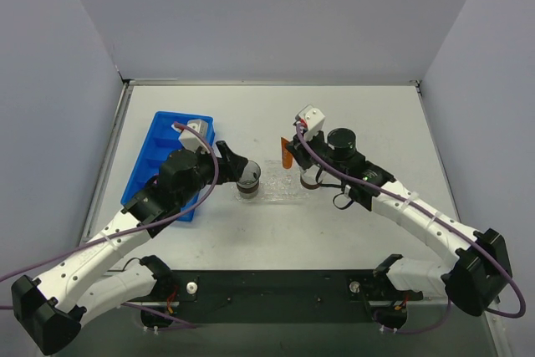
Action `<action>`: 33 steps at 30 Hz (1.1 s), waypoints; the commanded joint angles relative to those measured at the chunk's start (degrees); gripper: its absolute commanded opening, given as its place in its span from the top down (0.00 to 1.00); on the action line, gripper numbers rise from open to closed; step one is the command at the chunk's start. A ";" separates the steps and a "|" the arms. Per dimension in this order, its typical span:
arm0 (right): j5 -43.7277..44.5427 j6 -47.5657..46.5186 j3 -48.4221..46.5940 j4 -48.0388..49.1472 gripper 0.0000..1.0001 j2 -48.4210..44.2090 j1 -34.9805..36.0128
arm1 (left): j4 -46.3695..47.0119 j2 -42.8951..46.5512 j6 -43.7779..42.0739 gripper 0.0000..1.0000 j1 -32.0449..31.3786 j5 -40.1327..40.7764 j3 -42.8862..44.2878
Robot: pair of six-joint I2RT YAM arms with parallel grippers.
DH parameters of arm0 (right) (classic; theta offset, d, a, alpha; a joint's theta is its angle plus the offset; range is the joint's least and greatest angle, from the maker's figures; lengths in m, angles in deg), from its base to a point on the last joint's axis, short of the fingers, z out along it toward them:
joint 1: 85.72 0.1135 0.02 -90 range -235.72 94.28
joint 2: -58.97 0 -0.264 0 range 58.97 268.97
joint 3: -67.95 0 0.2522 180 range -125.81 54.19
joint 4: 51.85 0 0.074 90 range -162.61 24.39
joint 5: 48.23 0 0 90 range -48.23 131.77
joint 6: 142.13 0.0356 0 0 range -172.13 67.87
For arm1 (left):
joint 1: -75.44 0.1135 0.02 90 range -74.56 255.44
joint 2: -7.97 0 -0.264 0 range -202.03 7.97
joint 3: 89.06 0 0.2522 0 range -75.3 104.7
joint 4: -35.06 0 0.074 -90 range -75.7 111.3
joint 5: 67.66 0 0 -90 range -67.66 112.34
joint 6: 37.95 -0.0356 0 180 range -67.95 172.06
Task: Prepare toiletry sets of a toothbrush and toothpaste on the tray
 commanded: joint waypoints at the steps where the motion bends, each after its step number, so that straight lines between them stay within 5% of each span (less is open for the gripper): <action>1: 0.32 -0.47 1.06 6.80 1.00 0.28 0.32 | 2.08 0.09 0.66 0.16 0.63 -0.68 0.94; 33: 2.08 0.58 5.20 11.72 1.00 2.39 0.24 | 3.66 1.41 1.63 0.16 1.16 -0.50 -0.65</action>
